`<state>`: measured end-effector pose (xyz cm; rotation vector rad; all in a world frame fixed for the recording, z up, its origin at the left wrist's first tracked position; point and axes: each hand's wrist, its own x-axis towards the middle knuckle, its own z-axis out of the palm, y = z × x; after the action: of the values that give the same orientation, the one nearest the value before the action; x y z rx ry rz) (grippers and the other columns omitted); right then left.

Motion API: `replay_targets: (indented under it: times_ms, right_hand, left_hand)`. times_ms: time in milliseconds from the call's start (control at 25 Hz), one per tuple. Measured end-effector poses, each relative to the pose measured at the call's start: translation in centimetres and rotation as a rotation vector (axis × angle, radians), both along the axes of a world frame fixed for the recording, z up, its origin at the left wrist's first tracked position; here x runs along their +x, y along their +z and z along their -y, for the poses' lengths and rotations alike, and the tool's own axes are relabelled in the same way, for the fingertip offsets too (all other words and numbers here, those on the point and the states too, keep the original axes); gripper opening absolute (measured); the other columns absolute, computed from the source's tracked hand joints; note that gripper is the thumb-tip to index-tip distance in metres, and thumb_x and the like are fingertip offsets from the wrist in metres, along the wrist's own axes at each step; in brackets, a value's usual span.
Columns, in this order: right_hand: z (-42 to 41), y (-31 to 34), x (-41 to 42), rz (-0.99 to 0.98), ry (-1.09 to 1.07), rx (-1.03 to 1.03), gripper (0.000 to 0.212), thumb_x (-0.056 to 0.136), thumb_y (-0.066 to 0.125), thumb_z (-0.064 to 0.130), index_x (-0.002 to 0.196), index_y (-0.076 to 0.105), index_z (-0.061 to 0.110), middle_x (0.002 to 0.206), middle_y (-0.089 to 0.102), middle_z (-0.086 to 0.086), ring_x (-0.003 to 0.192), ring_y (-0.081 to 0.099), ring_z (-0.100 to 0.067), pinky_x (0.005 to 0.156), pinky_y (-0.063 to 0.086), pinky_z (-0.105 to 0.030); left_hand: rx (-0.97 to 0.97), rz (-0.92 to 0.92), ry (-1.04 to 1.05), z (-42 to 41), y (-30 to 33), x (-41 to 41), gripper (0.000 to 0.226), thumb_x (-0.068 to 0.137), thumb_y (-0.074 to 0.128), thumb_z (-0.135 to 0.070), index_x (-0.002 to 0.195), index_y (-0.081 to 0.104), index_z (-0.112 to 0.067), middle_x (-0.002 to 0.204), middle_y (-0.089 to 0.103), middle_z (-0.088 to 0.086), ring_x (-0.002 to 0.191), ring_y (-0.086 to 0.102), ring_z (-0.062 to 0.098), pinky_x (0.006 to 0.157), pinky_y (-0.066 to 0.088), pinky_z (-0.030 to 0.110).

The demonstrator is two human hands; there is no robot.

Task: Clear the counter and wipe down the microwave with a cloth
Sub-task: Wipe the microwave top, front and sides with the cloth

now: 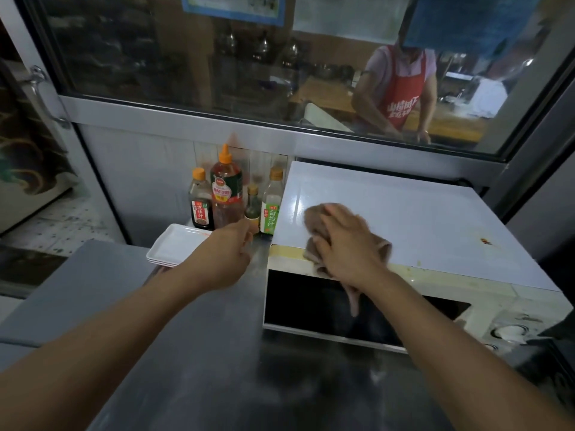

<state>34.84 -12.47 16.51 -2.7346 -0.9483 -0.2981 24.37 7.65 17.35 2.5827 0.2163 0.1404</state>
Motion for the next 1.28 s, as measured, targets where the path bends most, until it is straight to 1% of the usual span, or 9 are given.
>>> replay_targets:
  times_ms: [120,240,480,600,760,880,960,1120,1280]
  right_hand:
    - [-3.4,-0.9,-3.1,-0.031,0.184,0.021,0.050,0.093,0.044,0.038,0.141,0.038,0.022,0.151,0.033,0.004,0.140,0.023,-0.016,0.113,0.016,-0.034]
    - [-0.7,-1.1,-3.4,0.007,0.228,-0.039,0.052,0.095,0.046,0.035,0.144,0.034,0.026,0.152,0.032,0.007,0.140,0.024,-0.013,0.115,0.014,-0.033]
    - [13.6,-0.6,-1.6,-0.014,-0.093,-0.030,0.049,0.097,0.041,0.037,0.144,0.035,0.024,0.153,0.030,0.007,0.141,0.025,-0.012,0.117,0.013,-0.032]
    - [15.3,-0.8,-1.6,0.044,-0.256,-0.030,0.050,0.097,0.039,0.039,0.143,0.040,0.019,0.152,0.034,0.003,0.140,0.028,-0.016,0.115,0.017,-0.034]
    - [9.7,-1.8,-2.7,0.103,-0.106,-0.009,0.050,0.094,0.042,0.040,0.138,0.046,0.016,0.146,0.043,-0.001,0.136,0.036,-0.021,0.113,0.024,-0.040]
    - [11.7,-1.6,-2.2,0.067,-0.018,-0.027,0.049,0.095,0.044,0.036,0.141,0.042,0.020,0.150,0.038,0.004,0.140,0.031,-0.016,0.116,0.015,-0.037]
    - [16.8,-1.5,-0.9,0.041,-0.101,-0.010,0.048,0.097,0.043,0.034,0.143,0.039,0.023,0.152,0.034,0.007,0.141,0.027,-0.013,0.116,0.012,-0.035]
    - [26.6,-0.5,1.6,0.003,-0.374,-0.001,0.046,0.098,0.037,0.032,0.142,0.040,0.020,0.152,0.033,0.003,0.139,0.030,-0.016,0.114,0.021,-0.037]
    - [23.4,-0.7,2.2,0.043,-0.334,-0.006,0.046,0.095,0.035,0.035,0.135,0.045,0.014,0.149,0.038,-0.004,0.138,0.030,-0.021,0.110,0.025,-0.038]
  left_hand:
    - [-0.008,0.036,-0.005,0.4,0.1,-0.3,0.045,0.088,0.058,-0.011,0.130,0.044,-0.016,0.131,0.053,0.005,0.116,0.053,0.021,0.092,0.043,0.029]
    - [0.013,0.095,-0.023,1.2,0.2,0.0,0.050,0.086,0.060,-0.013,0.133,0.042,-0.016,0.135,0.050,0.006,0.122,0.049,0.022,0.099,0.041,0.033]
    - [0.212,0.178,-0.197,5.7,0.1,2.5,0.038,0.091,0.054,-0.025,0.129,0.051,-0.021,0.137,0.048,-0.003,0.126,0.042,0.019,0.103,0.034,0.036]
    - [0.271,0.142,-0.215,6.8,-0.2,3.1,0.036,0.091,0.054,-0.028,0.126,0.053,-0.022,0.134,0.049,-0.004,0.122,0.044,0.019,0.101,0.036,0.038]
    - [0.286,0.135,-0.155,8.3,0.0,3.8,0.033,0.088,0.056,-0.027,0.121,0.056,-0.021,0.129,0.052,0.000,0.118,0.047,0.022,0.099,0.039,0.040]
    - [0.268,0.169,-0.203,11.0,0.0,4.6,0.032,0.090,0.054,-0.022,0.122,0.056,-0.019,0.131,0.052,0.000,0.120,0.046,0.022,0.100,0.039,0.041]
    - [0.247,0.186,-0.251,13.7,-0.3,5.5,0.033,0.092,0.050,-0.019,0.125,0.055,-0.020,0.136,0.049,-0.002,0.124,0.043,0.021,0.102,0.037,0.040]
    - [0.248,0.180,-0.293,18.1,-0.5,7.6,0.038,0.093,0.043,-0.015,0.129,0.051,-0.024,0.142,0.043,-0.004,0.129,0.037,0.021,0.103,0.031,0.038]
    - [0.269,0.163,-0.239,19.8,-0.3,8.3,0.039,0.092,0.044,-0.013,0.128,0.051,-0.022,0.139,0.044,-0.005,0.126,0.038,0.023,0.101,0.034,0.038]
